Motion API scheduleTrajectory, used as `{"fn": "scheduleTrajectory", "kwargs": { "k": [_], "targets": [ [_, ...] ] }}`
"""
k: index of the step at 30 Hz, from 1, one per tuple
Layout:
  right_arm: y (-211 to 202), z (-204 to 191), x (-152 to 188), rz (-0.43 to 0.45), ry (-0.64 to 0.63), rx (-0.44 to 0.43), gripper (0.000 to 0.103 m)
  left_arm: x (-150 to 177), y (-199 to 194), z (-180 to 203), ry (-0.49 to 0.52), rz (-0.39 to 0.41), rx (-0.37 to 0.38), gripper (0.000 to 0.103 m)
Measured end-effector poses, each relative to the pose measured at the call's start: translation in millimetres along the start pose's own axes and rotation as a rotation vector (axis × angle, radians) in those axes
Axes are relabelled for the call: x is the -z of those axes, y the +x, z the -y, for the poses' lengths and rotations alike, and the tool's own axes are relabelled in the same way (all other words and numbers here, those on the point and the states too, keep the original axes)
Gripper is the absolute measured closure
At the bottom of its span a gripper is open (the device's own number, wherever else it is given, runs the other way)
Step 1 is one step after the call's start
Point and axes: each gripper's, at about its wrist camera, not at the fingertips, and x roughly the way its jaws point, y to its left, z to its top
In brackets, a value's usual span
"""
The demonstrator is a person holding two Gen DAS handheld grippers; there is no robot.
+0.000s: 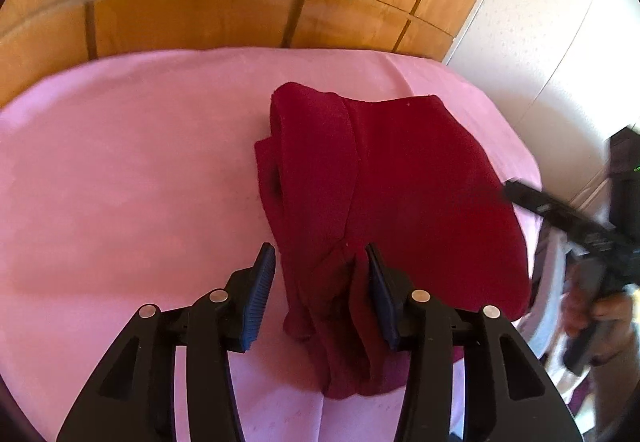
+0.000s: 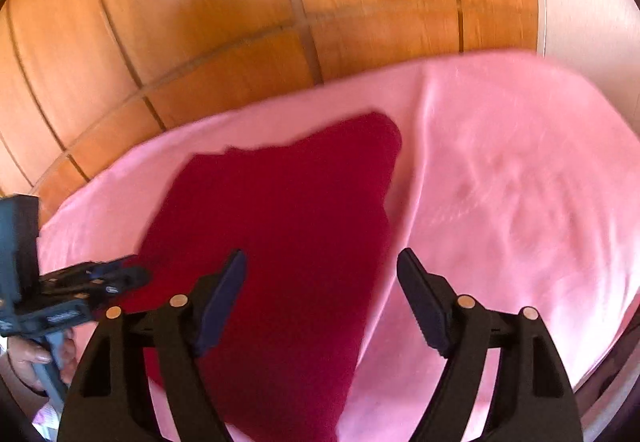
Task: Fold small clothes
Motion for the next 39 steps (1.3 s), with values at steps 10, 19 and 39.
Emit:
{"fn": "scheduleTrajectory", "kwargs": {
  "k": [10, 19, 39],
  "targets": [
    [27, -46, 46, -0.094, -0.055, -0.011, 0.039, 21, -1, -6, -0.031, -0.001, -0.075, 0.047],
    [2, -56, 42, -0.038, -0.030, 0.024, 0.027, 32, -55, 9, -0.012, 0.131, -0.184, 0.034],
    [-32, -111, 58, 0.121, -0.042, 0.243, 0.002, 64, -122, 7, -0.110, 0.260, -0.350, 0.004]
  ]
}}
